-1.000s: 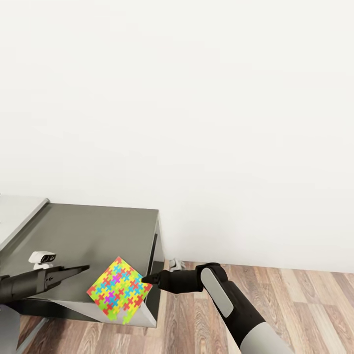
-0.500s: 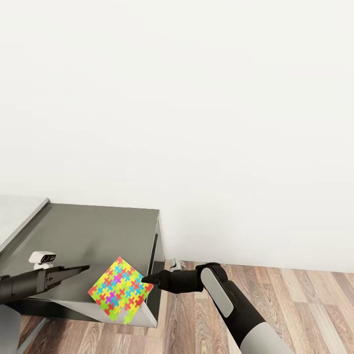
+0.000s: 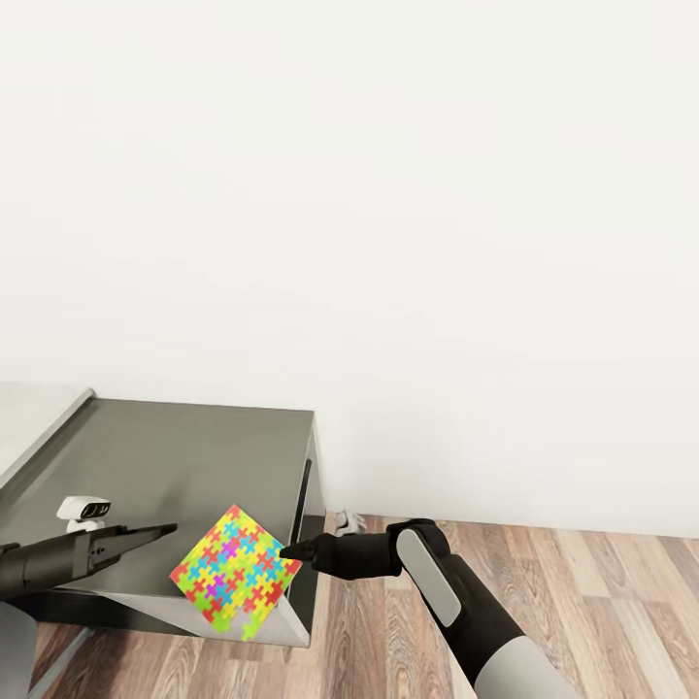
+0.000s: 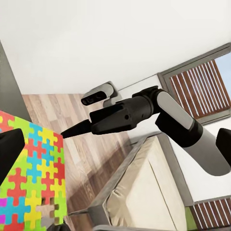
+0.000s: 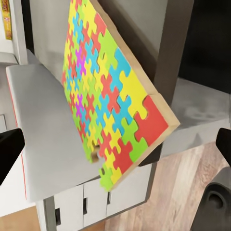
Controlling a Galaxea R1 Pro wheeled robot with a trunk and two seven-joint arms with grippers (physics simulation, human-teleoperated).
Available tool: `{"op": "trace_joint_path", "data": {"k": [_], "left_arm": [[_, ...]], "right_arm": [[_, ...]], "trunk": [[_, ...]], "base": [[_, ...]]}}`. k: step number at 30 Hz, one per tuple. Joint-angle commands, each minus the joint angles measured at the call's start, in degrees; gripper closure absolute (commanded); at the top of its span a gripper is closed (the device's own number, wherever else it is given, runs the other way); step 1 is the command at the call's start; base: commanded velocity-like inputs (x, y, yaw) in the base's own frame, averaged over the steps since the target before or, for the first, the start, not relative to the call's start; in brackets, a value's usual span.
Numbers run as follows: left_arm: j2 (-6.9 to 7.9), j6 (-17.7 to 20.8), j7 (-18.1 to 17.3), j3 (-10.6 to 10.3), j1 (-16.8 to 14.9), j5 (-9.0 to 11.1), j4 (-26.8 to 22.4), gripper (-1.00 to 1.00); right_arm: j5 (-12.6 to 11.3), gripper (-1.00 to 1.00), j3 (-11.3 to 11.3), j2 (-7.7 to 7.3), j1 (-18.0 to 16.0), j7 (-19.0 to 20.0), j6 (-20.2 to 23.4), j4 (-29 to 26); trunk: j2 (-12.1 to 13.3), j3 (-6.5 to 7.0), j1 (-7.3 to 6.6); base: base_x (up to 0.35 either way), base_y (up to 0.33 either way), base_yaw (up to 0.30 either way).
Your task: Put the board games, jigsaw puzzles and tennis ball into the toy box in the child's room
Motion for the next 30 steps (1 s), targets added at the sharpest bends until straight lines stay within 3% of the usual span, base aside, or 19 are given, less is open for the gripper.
{"op": "trace_joint_path", "data": {"k": [1, 24, 30], "left_arm": [[0.01, 0.61, -0.21, -0.01, -0.02, -0.01, -0.01, -1.00], [0.03, 0.61, -0.21, -0.01, -0.02, -0.01, -0.01, -1.00], [0.05, 0.61, -0.21, 0.03, -0.02, -0.01, -0.04, -1.00]], "right_arm": [[0.48, -1.00, -0.06, 0.01, -0.04, 0.46, 0.16, 0.00], [0.48, -1.00, -0.08, 0.04, -0.03, 0.44, 0.16, 0.00], [0.48, -1.00, -0.07, 0.09, -0.02, 0.45, 0.16, 0.00]], "trunk": [[-0.45, -0.23, 0.23], [-9.67, -4.36, 5.28], [-9.67, -4.36, 5.28]], "base": [[0.000, 0.000, 0.000], [0.000, 0.000, 0.000], [0.000, 0.000, 0.000]]}}
